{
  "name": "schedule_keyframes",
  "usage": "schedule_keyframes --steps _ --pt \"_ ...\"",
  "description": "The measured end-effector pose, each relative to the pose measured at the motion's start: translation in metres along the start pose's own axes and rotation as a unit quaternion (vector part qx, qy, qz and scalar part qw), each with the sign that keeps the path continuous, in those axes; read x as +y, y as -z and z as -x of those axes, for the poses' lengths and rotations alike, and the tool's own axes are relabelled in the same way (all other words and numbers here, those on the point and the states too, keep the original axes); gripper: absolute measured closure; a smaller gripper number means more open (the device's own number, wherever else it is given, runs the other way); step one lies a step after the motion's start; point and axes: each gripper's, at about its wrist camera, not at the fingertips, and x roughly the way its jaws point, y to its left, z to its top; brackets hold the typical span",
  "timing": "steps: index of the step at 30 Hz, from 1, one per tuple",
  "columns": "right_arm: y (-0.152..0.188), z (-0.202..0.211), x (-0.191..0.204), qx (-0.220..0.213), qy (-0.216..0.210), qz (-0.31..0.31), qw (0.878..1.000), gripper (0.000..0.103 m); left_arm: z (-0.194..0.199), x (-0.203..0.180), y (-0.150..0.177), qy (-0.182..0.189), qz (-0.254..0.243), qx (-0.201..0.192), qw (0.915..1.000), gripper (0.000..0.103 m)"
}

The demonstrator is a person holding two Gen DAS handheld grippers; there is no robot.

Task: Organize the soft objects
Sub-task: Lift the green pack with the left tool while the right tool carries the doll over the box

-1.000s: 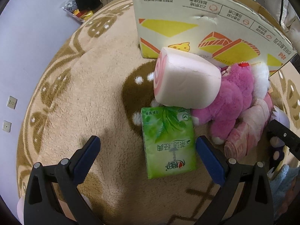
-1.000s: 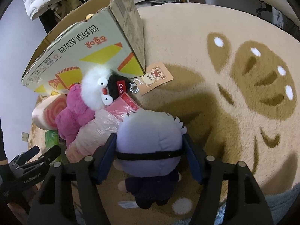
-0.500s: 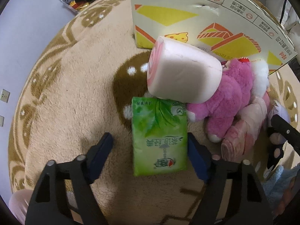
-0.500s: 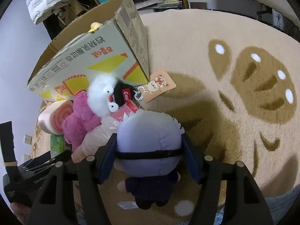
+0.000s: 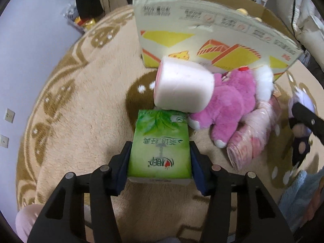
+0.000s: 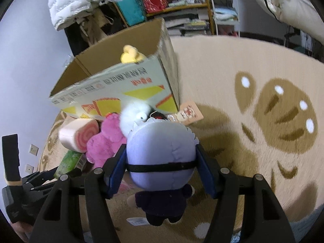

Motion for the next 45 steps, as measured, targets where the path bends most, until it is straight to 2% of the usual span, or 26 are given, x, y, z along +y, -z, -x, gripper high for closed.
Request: schedule_keyframes --steps 10,15,22,26,29,37,42,45 --pt "-0.004 0.040 0.025 -0.066 -0.018 0.047 0.997 0.035 0.054 0.005 0.013 -0.017 -0.001 -0.078 0.9968 0.051" --pt "-0.015 0.060 0.036 -0.100 -0.034 0.053 0.993 0.035 0.082 0.005 0.011 -0.039 -0.014 -0.136 0.9898 0.052" --pt "-0.035 0.076 0.048 -0.132 -0.039 0.072 0.988 0.035 0.103 0.007 -0.003 -0.045 -0.014 -0.175 0.9835 0.052" --pt "-0.048 0.079 0.056 -0.144 -0.035 0.088 0.985 0.035 0.114 0.009 -0.018 -0.044 -0.011 -0.205 0.9777 0.052" --pt "-0.061 0.077 0.064 -0.152 -0.023 0.106 0.982 0.035 0.113 0.009 -0.032 -0.050 -0.014 -0.211 0.9761 0.052" --pt "-0.088 0.064 0.072 -0.158 -0.022 0.121 0.980 0.034 0.118 0.010 -0.078 -0.049 -0.006 -0.240 0.9695 0.051" --pt "-0.107 0.055 0.073 -0.162 -0.022 0.122 0.979 0.034 0.120 0.003 -0.106 -0.050 -0.014 -0.260 0.9643 0.051" --pt "-0.112 0.052 0.073 -0.163 -0.021 0.122 0.979 0.034 0.117 -0.006 -0.117 -0.063 -0.028 -0.267 0.9613 0.051"
